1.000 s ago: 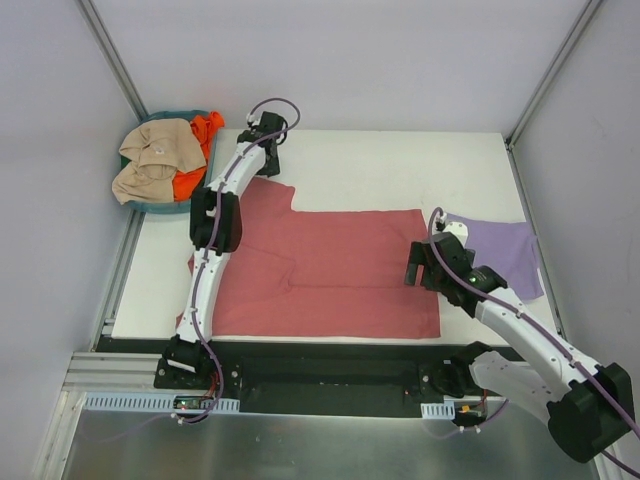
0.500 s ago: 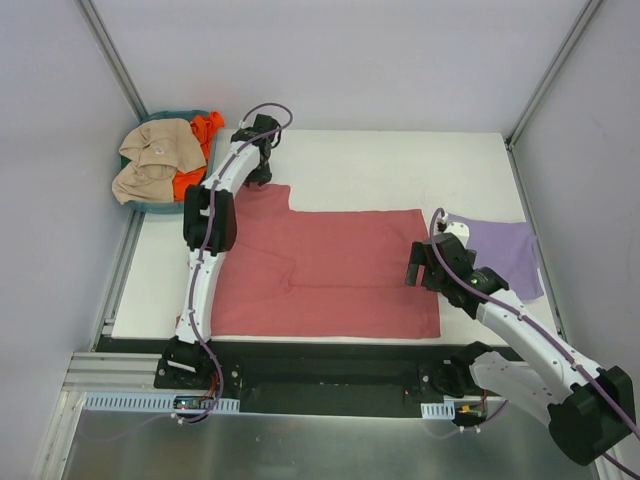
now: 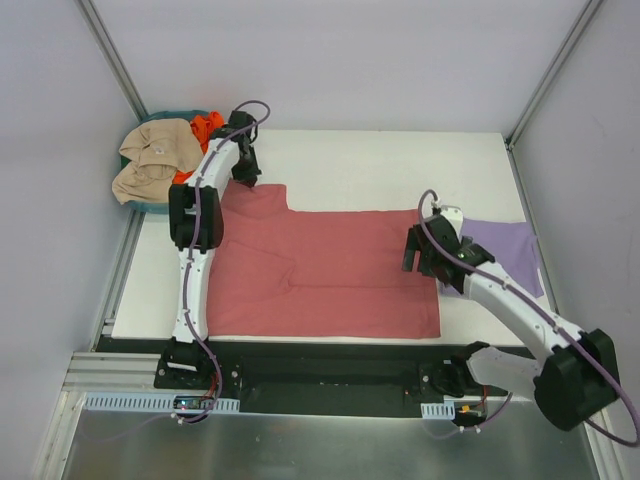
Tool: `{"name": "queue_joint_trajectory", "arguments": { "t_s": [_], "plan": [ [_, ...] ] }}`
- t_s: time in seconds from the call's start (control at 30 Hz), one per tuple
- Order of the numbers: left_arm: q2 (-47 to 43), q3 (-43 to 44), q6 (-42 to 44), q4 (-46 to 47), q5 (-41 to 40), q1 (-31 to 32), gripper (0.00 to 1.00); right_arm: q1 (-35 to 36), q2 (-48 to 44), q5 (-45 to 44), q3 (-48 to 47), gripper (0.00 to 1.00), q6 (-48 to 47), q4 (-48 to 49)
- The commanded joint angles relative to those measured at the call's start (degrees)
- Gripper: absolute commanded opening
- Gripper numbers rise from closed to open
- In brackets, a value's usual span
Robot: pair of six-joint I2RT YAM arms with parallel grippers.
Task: Fold and stack the t-shirts
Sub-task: Grap the side of the flattened tshirt furthest away from the robot with both arms
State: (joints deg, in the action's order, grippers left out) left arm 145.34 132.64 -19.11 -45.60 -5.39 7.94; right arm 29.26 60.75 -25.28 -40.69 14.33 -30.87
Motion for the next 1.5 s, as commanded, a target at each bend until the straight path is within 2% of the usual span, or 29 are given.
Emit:
{"name": "queue_joint_trajectory", "arguments": {
  "t_s": [0.0, 0.1, 0.27, 0.53, 0.67, 0.73, 1.03, 1.17, 1.3, 1.47],
  "plan": [
    [-0.9, -6.8, -0.3, 2.9, 10.6, -2.4, 0.00, -2.8, 10.1, -0.1, -12.0, 0.96, 2.2, -1.3],
    [-3.8, -11.9, -1.3, 6.0, 10.9, -2.9, 0.00, -7.1, 21.9, 1.2, -21.7, 0.96, 5.5, -4.5],
    [-5.6, -15.2, -1.3, 9.1, 11.0, -2.9, 0.00, -11.3, 40.5, 3.0, -39.3, 0.99, 3.0, -5.3],
    [-5.9, -15.7, -1.1, 9.7, 11.3, -2.9, 0.00, -14.3, 63.3, 2.2, -64.5, 0.81, 1.2, -11.1],
    [-5.8, -15.7, -0.9, 9.8, 11.5, -2.9, 0.00, -15.4, 68.8, 2.9, -70.6, 0.71, 1.2, -12.6],
    [-5.9, -15.8, -1.0, 9.9, 11.5, -2.9, 0.00, -15.7, 70.8, 3.7, -71.9, 0.65, 1.4, -14.6],
    [-5.9, -15.8, -1.1, 9.9, 11.5, -2.9, 0.00, -16.1, 67.8, 3.1, -63.3, 0.59, 1.8, -13.9],
    [-5.9, -15.8, -1.1, 10.0, 11.2, -2.9, 0.00, -16.0, 66.9, 3.8, -61.6, 0.52, 1.4, -12.7],
    [-5.9, -15.9, -1.1, 10.1, 11.4, -2.9, 0.00, -16.0, 66.3, 4.6, -60.3, 0.50, 2.1, -12.6],
    [-5.9, -15.9, -1.0, 10.1, 11.5, -2.9, 0.00, -16.1, 66.0, 4.4, -59.2, 0.30, 1.4, -10.7]
  ]
}}
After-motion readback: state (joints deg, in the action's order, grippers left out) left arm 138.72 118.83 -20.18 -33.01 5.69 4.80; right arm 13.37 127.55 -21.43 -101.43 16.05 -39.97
